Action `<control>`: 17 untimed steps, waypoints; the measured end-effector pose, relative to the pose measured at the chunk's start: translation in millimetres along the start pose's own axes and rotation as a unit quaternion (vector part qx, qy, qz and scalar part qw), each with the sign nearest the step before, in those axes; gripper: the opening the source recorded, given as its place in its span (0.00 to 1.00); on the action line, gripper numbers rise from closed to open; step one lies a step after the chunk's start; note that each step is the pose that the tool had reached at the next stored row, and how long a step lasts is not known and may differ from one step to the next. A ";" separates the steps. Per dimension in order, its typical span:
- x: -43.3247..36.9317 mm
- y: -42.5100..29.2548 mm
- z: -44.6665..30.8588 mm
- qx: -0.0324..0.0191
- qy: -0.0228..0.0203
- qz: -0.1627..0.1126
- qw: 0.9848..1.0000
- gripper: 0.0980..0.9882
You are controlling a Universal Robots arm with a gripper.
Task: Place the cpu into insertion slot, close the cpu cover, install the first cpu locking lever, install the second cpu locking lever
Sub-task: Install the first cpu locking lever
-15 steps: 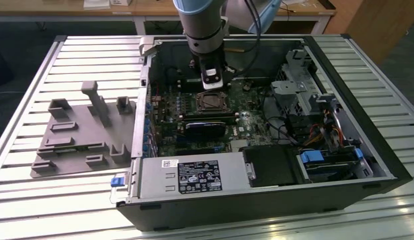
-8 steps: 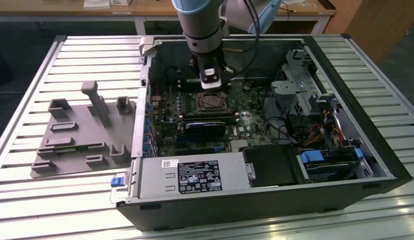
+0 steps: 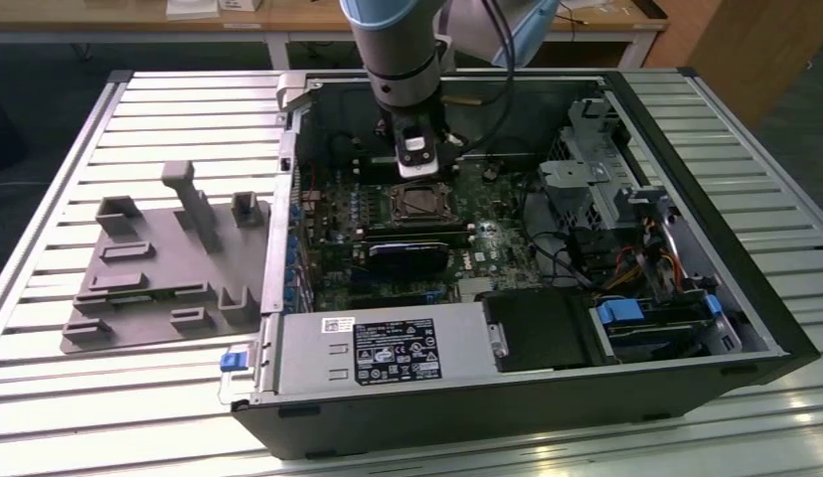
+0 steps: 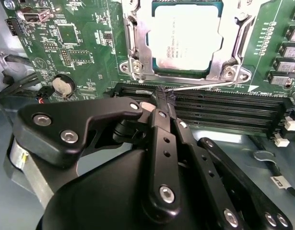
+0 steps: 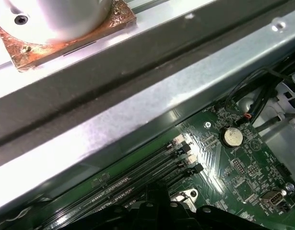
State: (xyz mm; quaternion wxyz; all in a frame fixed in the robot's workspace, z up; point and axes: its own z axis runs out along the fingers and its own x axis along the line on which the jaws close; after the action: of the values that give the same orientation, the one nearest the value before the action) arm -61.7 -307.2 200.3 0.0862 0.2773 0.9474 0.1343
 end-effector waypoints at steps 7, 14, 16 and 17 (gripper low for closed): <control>0.7 0.0 2.4 0.006 -0.005 -0.002 1.000 0.00; 1.1 -0.1 4.0 0.011 -0.009 -0.004 1.000 0.00; 1.2 -0.1 4.4 0.012 -0.010 -0.004 1.000 0.00; 1.3 -0.2 4.6 0.013 -0.011 -0.005 1.000 0.00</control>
State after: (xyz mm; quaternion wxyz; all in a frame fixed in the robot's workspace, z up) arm -61.7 -305.7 195.8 0.0935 0.2755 0.9494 0.1185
